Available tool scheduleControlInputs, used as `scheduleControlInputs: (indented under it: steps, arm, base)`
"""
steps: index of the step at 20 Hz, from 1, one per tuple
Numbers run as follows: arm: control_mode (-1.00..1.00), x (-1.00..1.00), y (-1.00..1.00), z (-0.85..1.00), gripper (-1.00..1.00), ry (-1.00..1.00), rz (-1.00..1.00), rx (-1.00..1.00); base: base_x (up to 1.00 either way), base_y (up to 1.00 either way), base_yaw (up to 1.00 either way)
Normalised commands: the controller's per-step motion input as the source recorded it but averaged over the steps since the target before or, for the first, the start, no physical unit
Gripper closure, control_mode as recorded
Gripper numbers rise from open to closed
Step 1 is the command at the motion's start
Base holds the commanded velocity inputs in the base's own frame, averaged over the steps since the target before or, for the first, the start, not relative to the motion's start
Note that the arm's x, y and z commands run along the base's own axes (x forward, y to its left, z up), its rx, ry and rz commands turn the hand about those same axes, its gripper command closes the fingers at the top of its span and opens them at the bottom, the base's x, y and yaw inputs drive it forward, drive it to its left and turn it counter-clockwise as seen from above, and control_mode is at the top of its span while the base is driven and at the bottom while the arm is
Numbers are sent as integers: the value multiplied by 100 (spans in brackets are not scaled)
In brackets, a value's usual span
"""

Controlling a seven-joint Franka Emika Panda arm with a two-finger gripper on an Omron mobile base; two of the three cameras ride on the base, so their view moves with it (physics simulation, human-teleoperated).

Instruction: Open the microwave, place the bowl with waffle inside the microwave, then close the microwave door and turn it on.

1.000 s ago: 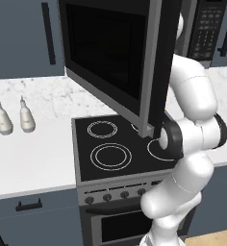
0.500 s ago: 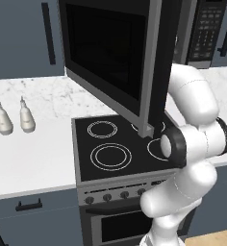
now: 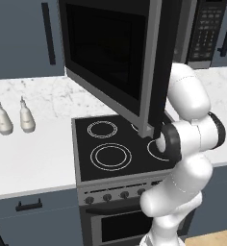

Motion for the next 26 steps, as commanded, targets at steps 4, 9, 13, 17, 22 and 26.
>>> scheduleControlInputs:
  steps: [4, 9, 13, 17, 22, 26]
  arm:
    - [-100, -73, -59, 19, -100, -8, -1, 17]
    - [-100, -100, -90, 13, -100, -1, 5, 21]
    - [-100, -100, -75, -6, -100, 0, 14, 25]
    - [-100, -100, -54, -23, -100, 0, 20, 26]
    - [-100, -100, -22, -15, -100, 0, 34, 14]
    - [-100, -100, -8, -8, -100, 0, 45, 8]
  base:
    - [0, 0, 0]
    - [0, 0, 0]
    - [0, 0, 0]
    - [0, 0, 0]
    - [0, 0, 0]
    - [0, 0, 0]
